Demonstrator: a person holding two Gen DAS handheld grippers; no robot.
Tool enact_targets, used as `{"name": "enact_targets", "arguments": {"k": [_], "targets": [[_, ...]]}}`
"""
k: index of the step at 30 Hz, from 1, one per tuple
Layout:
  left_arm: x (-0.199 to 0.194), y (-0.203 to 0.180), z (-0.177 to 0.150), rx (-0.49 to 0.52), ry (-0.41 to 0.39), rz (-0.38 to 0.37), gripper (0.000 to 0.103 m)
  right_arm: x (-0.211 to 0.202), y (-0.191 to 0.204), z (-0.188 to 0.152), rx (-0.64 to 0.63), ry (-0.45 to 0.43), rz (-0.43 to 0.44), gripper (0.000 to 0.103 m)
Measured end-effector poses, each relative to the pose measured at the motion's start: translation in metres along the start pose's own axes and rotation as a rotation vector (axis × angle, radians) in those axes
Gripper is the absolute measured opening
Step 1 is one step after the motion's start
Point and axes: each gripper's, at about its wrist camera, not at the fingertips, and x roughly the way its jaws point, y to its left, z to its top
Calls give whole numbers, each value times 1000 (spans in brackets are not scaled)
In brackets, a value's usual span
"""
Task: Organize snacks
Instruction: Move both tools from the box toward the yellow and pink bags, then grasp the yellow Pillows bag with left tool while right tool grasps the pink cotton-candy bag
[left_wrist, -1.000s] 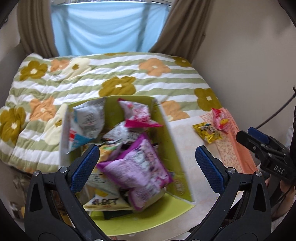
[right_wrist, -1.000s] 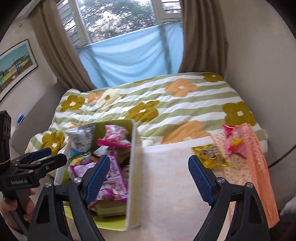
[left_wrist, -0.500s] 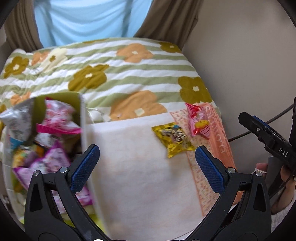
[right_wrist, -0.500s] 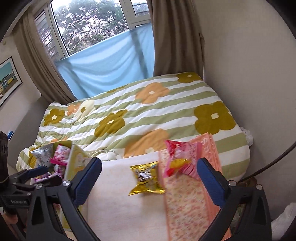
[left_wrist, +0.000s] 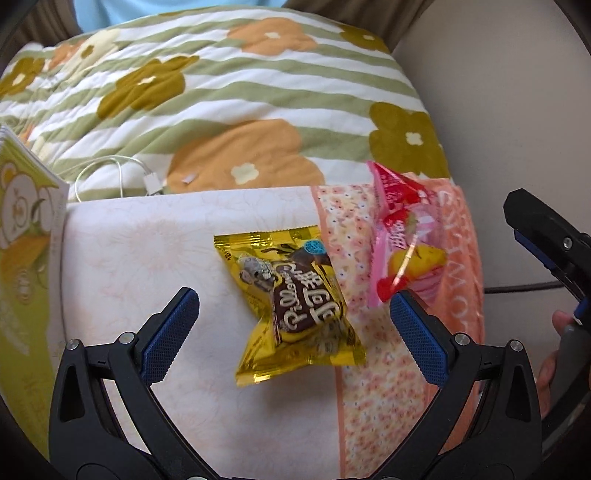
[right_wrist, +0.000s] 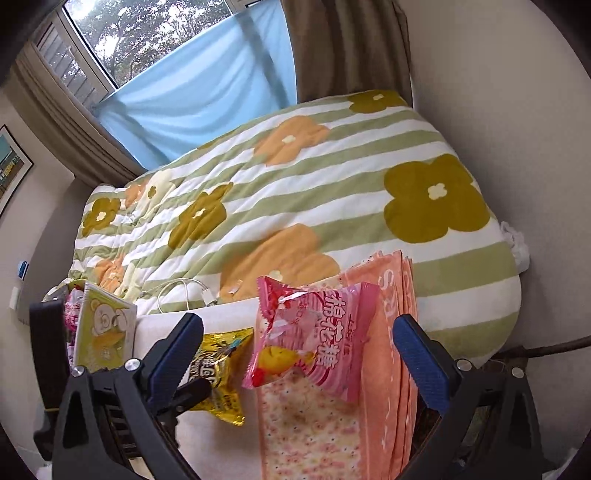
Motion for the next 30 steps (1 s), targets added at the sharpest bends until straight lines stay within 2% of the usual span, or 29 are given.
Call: {"name": "enact_targets", "arguments": {"k": [4, 10, 11, 12, 13, 16, 19, 28, 29, 30], "targets": [[19, -1, 3, -23, 14, 24, 102, 27, -6, 2, -3, 43, 13, 102], [42, -2, 3, -39, 19, 57, 95, 60, -10, -1, -7, 109, 15, 102], [45, -1, 2, -40, 22, 63, 91, 65, -10, -2, -9, 120, 17, 102], [48, -1, 1, -40, 29, 65, 79, 69, -11, -2, -12, 128, 22, 102], [52, 0, -1, -42, 41, 65, 74, 74, -10, -4, -18, 137, 27, 102], [53, -1, -5, -12, 31, 80, 60, 85, -5, -8, -43, 152, 24, 102], [52, -1, -6, 14, 29, 85, 56, 91, -3, -10, -60, 157, 31, 102], [35, 21, -13, -36, 27, 93, 53, 100, 4, -15, -154, 186, 39, 102], [33, 23, -14, -43, 25, 95, 53, 101, 4, -17, -162, 191, 43, 100], [31, 24, -15, -47, 23, 96, 53, 102, 4, -19, -168, 192, 47, 93]]}}
